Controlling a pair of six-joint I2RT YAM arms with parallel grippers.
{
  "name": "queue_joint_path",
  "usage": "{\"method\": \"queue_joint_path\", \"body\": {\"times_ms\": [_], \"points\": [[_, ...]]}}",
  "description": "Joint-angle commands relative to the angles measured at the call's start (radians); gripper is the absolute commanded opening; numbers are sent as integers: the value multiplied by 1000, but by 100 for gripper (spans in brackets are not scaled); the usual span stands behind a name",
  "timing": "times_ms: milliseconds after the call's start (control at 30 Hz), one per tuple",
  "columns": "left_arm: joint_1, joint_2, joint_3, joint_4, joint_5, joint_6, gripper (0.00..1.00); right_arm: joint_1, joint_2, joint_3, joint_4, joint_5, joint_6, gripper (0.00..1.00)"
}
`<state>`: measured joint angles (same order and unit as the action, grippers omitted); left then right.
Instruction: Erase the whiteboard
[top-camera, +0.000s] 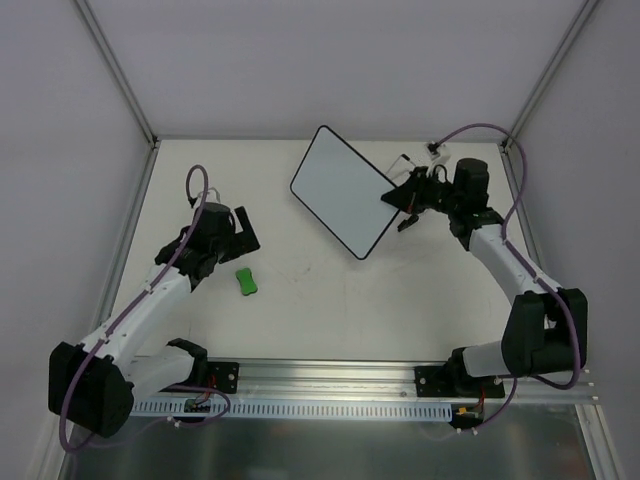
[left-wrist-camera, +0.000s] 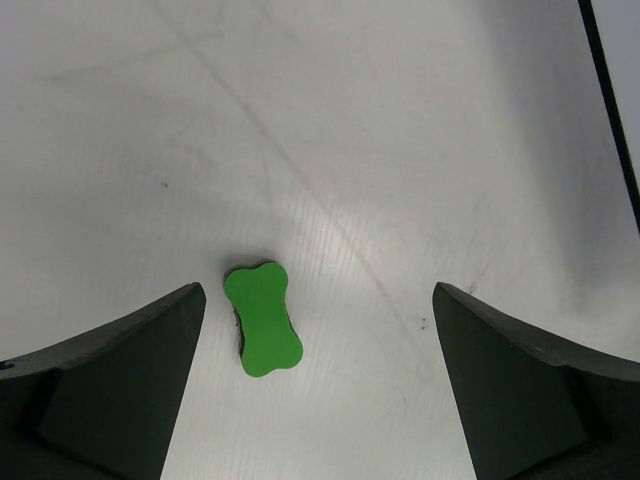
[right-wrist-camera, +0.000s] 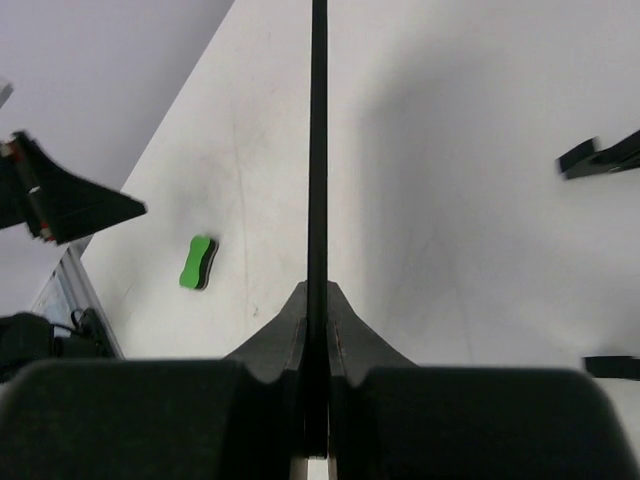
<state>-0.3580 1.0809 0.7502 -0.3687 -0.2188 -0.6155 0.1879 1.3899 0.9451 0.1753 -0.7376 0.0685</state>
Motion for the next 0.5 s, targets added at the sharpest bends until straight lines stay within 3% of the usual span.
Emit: {"method": "queue_joint_path", "body": {"times_ms": [0,167,467], "points": [[5,-82,66,-41,-39,132,99,-120,-60,133,75,-65,4,0],[5,-197,71,-41,-62,220,99,-279,0,216,73,-140,-7,0],[5,-326,15,-39,-185,273,99,-461,158,365,61,-318,-21,0]]}}
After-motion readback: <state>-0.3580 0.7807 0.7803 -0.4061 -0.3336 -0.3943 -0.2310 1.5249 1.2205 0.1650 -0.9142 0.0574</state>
